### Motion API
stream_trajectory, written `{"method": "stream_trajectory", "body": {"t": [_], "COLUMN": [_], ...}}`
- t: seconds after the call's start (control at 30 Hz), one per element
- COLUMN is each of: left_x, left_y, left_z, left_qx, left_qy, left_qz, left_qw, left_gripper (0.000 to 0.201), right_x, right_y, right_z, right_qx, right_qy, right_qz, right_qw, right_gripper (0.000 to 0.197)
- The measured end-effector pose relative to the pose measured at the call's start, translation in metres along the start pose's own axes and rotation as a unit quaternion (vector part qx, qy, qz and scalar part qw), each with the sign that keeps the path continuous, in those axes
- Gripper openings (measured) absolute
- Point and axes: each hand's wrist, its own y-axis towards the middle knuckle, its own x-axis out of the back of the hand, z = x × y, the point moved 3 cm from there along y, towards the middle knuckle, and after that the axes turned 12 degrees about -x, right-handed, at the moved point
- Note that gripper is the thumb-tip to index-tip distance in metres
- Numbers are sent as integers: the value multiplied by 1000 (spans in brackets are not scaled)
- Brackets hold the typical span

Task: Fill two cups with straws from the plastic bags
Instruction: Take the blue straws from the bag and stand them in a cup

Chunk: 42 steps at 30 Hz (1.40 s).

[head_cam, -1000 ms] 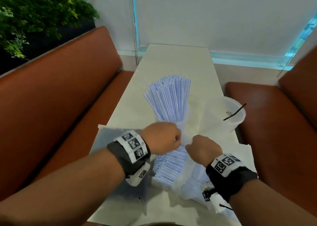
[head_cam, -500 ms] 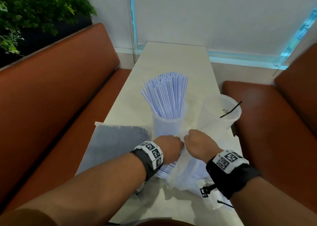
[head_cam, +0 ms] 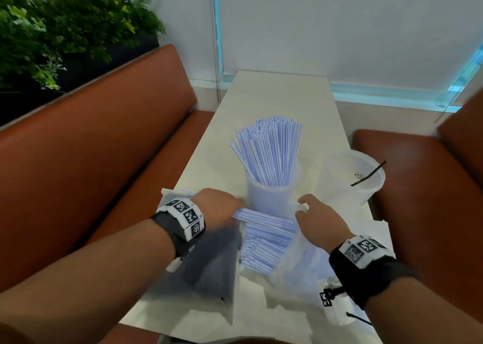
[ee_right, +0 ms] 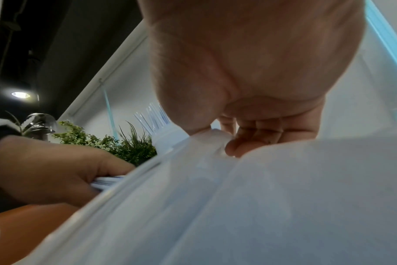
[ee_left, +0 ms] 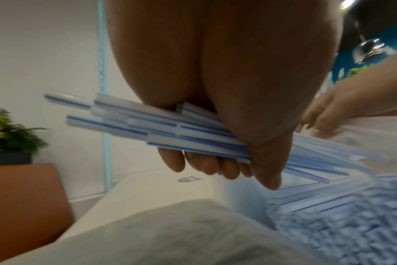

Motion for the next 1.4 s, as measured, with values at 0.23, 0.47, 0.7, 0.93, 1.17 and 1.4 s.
{"method": "stream_trajectory", "body": {"t": [0.23,0.47,0.7,0.93,1.17,1.4], "left_x": [1,23,48,103,156,141], "left_y": [-51,-30,16,10,11,23], "left_z": [56,16,-42,-42,-51,-55], "left_qx": [59,2,-24,-19,-104,-59], "left_qy": [-44,-65,-21,-337,-649,-688], "left_qz": [-22,-111,-174,-363,-587,-582], "left_qw": [997,992,984,869,473,430], "left_gripper": [10,11,28,8,11,10], "right_x": [2,18,25,40,28,23], "right_y": [2,-35,-34,-27,-37,-33], "right_z": [0,42,41,30,56,60], "right_qx": [44,186,167,9,-81,-71], "right_qy": [37,401,420,627,675,698], "right_qz": [-70,-76,-77,35,182,189], "right_qw": [996,894,889,778,710,687], "right_gripper": [47,39,38,54,71,58]}}
